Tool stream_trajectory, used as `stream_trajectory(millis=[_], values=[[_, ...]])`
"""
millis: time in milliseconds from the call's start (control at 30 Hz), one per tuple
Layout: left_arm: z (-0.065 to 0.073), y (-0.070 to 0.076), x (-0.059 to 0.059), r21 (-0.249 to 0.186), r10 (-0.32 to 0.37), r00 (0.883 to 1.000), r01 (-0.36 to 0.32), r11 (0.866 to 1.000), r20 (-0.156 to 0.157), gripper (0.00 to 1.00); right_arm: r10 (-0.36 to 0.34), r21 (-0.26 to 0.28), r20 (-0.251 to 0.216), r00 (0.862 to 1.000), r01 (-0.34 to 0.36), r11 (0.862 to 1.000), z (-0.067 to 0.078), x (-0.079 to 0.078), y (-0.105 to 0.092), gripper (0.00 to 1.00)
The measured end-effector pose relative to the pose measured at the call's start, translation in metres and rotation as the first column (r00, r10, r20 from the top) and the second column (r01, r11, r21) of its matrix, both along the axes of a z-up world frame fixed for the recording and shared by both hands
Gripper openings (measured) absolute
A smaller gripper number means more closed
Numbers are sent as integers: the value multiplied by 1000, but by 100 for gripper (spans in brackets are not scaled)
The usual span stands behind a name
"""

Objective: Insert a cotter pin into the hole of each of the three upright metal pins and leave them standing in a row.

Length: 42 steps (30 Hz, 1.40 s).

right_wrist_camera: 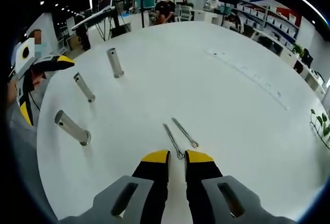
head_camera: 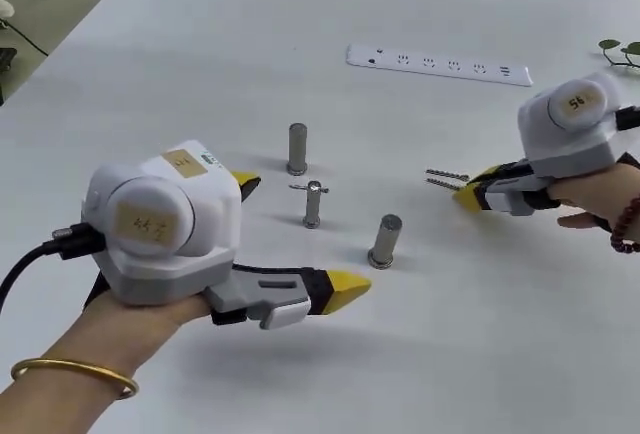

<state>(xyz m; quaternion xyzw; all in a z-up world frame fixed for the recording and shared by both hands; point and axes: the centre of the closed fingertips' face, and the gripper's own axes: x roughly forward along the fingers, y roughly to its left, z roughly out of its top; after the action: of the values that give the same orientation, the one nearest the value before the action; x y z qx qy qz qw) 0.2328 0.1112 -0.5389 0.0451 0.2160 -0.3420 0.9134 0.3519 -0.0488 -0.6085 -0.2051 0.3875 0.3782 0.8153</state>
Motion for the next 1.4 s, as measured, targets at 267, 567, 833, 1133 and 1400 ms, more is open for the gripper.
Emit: stream_trajectory(millis=[267, 567, 833, 1133, 1400], values=[[0, -1, -1, 2, -9, 1000, 9, 1000, 2, 89, 40, -50, -4, 999, -40, 998, 1, -5, 3, 0], [0, 0, -1, 4, -9, 1000, 9, 1000, -1, 89, 100, -105, 16, 995, -97, 990, 2, -6, 3, 0], [1, 0, -2, 2, -9, 1000, 9, 1000, 2, 88, 133, -132, 9, 991, -131, 983, 1, -9, 2, 0], [1, 1, -1, 4, -6, 1000, 6, 1000, 2, 88, 156, -150, 19, 988, -151, 977, 2, -13, 1, 0], [-1, 2, 0, 7, -6, 1000, 6, 1000, -3, 87, 174, -144, 25, 984, -169, 975, 6, -21, 2, 0]])
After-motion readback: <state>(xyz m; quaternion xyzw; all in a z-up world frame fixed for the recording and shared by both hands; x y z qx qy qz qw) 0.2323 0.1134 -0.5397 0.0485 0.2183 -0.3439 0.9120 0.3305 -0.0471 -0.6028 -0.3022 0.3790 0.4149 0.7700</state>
